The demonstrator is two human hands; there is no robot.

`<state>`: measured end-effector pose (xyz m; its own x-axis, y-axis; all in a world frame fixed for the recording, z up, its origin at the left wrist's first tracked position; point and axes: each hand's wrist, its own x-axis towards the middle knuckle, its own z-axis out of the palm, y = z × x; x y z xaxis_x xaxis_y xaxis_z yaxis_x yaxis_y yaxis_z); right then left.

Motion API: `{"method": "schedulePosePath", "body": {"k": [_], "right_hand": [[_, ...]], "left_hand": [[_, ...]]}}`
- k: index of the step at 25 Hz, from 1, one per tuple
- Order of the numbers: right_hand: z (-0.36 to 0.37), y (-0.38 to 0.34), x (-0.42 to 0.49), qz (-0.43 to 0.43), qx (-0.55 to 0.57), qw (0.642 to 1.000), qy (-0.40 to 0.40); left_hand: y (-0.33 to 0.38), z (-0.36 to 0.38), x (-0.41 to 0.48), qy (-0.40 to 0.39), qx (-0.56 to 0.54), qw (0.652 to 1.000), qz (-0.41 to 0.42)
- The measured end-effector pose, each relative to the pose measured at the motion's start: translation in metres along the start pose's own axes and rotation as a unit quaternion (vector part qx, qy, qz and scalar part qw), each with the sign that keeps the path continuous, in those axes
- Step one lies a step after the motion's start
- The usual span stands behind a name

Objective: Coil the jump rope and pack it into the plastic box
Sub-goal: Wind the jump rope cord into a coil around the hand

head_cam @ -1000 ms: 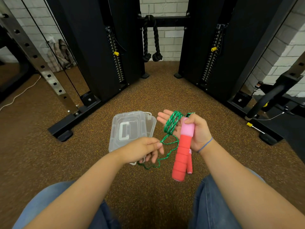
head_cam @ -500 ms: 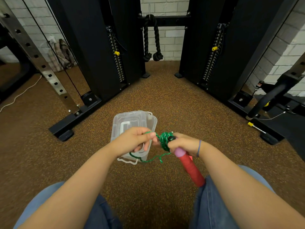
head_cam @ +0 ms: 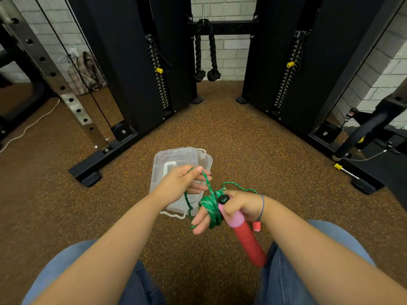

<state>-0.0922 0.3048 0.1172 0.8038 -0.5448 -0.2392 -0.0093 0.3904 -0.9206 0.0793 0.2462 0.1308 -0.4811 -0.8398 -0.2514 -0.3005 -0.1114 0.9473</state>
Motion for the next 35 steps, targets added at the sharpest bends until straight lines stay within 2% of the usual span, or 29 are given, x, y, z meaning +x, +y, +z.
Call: {"method": "schedulePosePath", "body": {"k": [4,7,9,13,19,27,30,33,35], "right_hand": [[-0.004,-0.012,-0.008,-0.129,0.167,0.978,-0.004],[-0.012,-0.019,-0.010,-0.232,0.336,0.912,-0.031],[-0.020,-0.019,-0.009,-0.250,0.369,0.895,0.006],[-0.028,-0.016,-0.010,-0.265,0.348,0.896,0.079],[-0.033,-0.017,-0.011,-0.276,0.334,0.890,0.140],[-0.048,-0.017,-0.018,-0.281,0.354,0.861,0.233],[-0.054,-0.013,-0.020,-0.231,0.316,0.876,0.282],[-0.050,-0.009,-0.016,-0.145,0.197,0.914,0.325],[-0.046,-0.006,-0.013,-0.091,0.125,0.934,0.322]], "left_hand": [[-0.005,0.010,0.000,-0.113,0.025,0.993,-0.002],[-0.005,0.025,-0.003,-0.152,0.021,0.988,-0.032],[-0.006,0.031,-0.005,-0.185,0.004,0.981,-0.058],[-0.011,0.026,-0.005,-0.235,0.012,0.970,-0.052],[-0.005,0.020,-0.007,-0.228,-0.012,0.971,-0.072],[0.007,0.007,-0.013,-0.261,0.008,0.961,-0.088],[0.016,-0.001,-0.018,-0.264,-0.011,0.961,-0.076],[0.021,-0.005,-0.020,-0.238,-0.030,0.968,-0.066],[0.022,-0.005,-0.020,-0.223,-0.027,0.972,-0.068]]}}
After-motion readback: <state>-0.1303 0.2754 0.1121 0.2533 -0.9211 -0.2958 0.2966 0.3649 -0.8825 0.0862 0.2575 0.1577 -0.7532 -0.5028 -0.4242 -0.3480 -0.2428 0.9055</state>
